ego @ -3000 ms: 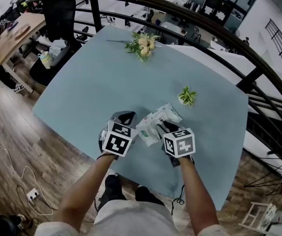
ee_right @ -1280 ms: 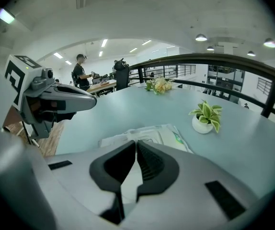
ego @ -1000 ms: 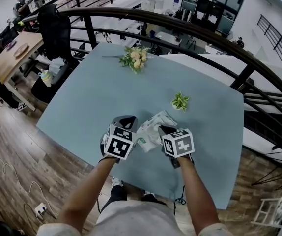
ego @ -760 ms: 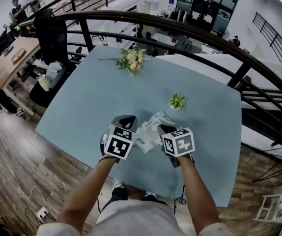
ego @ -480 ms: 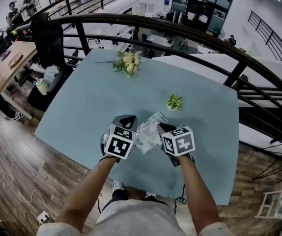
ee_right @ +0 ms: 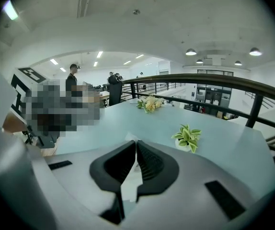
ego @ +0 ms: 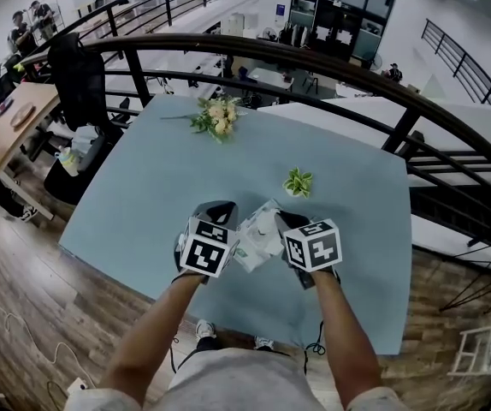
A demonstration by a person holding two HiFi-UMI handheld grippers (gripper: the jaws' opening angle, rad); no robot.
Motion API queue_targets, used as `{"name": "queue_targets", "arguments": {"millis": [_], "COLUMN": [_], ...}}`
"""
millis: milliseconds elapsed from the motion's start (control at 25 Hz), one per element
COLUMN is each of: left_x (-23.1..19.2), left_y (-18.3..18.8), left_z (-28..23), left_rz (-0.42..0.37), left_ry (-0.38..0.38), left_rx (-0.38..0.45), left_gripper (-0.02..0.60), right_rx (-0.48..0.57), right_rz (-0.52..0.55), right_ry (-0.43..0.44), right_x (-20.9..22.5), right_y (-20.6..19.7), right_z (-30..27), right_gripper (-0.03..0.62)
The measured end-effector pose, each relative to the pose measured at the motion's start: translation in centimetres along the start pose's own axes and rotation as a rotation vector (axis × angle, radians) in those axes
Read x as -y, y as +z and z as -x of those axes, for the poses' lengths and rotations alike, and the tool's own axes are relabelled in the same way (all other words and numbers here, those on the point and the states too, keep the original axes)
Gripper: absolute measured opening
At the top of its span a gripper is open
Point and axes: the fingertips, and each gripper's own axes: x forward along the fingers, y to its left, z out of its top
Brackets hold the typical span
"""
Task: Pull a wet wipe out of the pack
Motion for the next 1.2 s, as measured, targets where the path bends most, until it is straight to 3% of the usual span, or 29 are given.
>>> {"name": "queue_targets", "arguments": {"millis": [1200], "left_x": [-3.2], "left_y": [3.5], "left_z": [2.3], "left_rz": [0.027], "left_ry": [0.053], "left_rx": [0.117], "left_gripper": [-0.005], "right_rx": [0.251], "right_rz": [-0.013], "right_ry": [-0.123], "right_x": [1.8], "right_y": [8.0], "right_z": [5.9], "right_gripper": [0.015]}}
